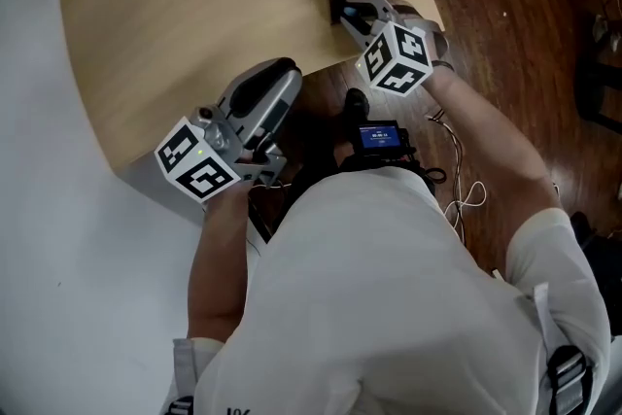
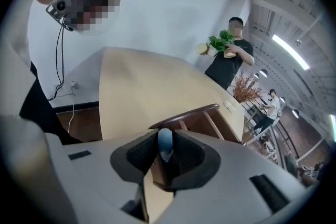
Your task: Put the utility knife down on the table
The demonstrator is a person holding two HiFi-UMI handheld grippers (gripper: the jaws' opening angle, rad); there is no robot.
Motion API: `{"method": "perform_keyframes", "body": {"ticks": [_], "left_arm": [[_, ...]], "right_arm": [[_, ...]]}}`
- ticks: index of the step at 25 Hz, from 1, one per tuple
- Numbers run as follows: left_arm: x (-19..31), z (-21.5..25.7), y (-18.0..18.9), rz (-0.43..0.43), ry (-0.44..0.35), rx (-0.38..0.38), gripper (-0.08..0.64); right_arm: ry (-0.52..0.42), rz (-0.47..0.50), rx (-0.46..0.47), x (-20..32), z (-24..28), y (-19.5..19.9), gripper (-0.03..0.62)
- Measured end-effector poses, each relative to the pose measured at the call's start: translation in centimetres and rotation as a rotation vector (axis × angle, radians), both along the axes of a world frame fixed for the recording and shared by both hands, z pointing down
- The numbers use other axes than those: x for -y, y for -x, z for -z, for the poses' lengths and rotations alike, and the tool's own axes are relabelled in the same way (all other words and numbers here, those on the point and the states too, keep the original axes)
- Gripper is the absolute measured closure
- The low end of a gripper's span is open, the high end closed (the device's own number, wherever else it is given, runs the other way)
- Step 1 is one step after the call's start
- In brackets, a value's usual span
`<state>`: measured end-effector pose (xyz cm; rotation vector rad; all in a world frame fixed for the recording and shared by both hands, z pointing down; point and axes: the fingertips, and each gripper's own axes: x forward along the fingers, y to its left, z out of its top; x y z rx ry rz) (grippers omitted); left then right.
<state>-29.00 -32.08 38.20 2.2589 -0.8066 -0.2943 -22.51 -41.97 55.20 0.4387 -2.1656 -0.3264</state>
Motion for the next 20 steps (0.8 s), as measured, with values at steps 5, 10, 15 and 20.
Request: {"method": "perform_keyframes", "body": {"ticks": [5, 10, 15, 20], "left_arm": [[-0.3, -0.7, 0.0, -0.005, 0.005, -0.006, 0.495], [-0.4, -0.5, -0.1, -0.013, 0.0, -0.012, 0.495], [-0.5, -0.5, -0.1, -0.015, -0.012, -0.017, 0.495], [-0.7, -0.4, 0.0, -0.015, -0.023, -0.025, 0.495]], "right_arm": [[0.042, -0.003, 0.006, -0.6, -0.7, 0.1, 0.518], [0.046, -0.028, 0.007, -0.6, -0.5, -0.4, 0.518], [0.057, -0.055, 0.021, -0.3, -0.2, -0.7, 0.468], [0.066, -0.081, 0.033, -0.7, 0.0, -1.2, 0.455]]}}
